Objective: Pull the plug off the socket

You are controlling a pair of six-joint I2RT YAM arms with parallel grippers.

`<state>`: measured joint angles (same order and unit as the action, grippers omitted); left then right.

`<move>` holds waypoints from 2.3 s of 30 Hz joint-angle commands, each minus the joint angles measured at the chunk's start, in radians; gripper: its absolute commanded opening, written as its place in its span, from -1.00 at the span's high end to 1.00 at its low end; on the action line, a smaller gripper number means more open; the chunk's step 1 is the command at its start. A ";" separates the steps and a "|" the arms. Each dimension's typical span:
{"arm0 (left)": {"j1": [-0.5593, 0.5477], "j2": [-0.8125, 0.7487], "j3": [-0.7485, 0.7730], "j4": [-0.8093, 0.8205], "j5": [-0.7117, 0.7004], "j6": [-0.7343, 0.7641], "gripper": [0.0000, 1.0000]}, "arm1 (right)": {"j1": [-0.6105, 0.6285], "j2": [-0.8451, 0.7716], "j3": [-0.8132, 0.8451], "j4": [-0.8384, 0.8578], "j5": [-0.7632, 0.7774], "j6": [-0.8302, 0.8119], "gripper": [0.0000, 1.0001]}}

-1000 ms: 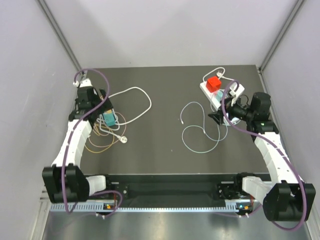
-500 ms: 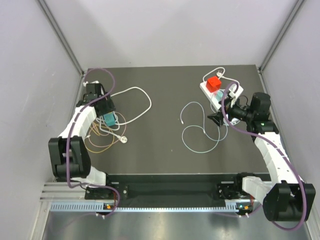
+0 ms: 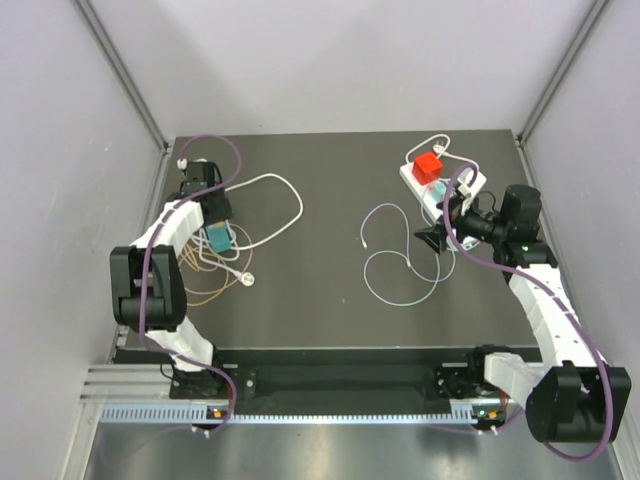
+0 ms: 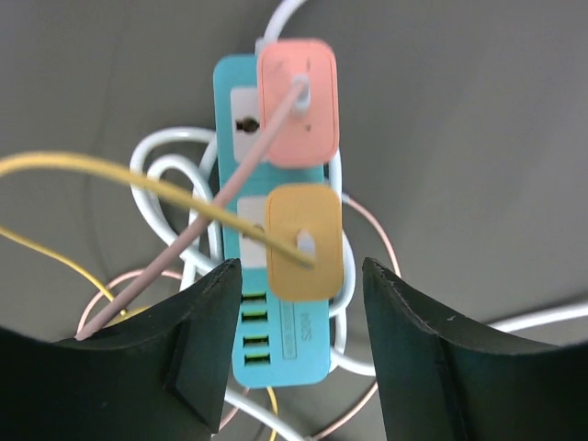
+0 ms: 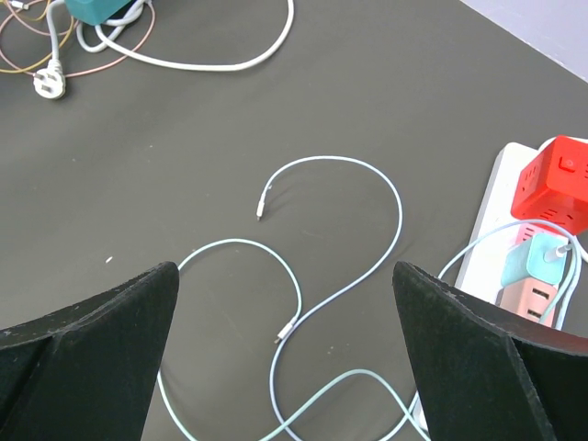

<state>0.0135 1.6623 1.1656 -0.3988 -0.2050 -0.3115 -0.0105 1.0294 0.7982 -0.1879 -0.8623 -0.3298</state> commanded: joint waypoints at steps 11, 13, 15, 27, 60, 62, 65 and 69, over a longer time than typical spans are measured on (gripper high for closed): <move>-0.007 0.063 0.063 0.052 -0.076 0.026 0.02 | 0.003 0.034 0.012 0.033 -0.069 -0.005 -1.00; -0.007 0.060 0.065 0.054 -0.067 0.028 0.58 | 0.004 0.043 0.009 0.036 -0.075 -0.003 -1.00; -0.007 0.057 0.069 0.052 -0.059 0.032 0.84 | 0.041 0.057 0.009 0.038 -0.078 0.001 -0.99; -0.009 -0.122 -0.018 0.104 0.257 -0.090 1.00 | 0.311 0.300 0.056 0.125 -0.116 0.187 -0.99; -0.592 -0.271 -0.325 0.531 -0.062 -0.813 1.00 | 0.669 0.794 0.283 0.481 0.293 0.887 -0.96; -0.606 -0.260 -0.316 0.531 -0.066 -0.830 1.00 | 0.669 0.814 0.303 0.464 0.293 0.885 -0.79; -0.618 -0.259 -0.317 0.532 -0.076 -0.848 1.00 | 0.669 0.831 0.311 0.466 0.295 0.893 -0.29; -0.623 -0.268 -0.331 0.535 -0.086 -0.873 1.00 | 0.669 0.847 0.323 0.453 0.298 0.896 0.17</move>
<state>-0.5945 1.4139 0.7910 -0.0010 -0.2771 -1.1271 0.6449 1.8690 1.0630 0.2432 -0.5568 0.5648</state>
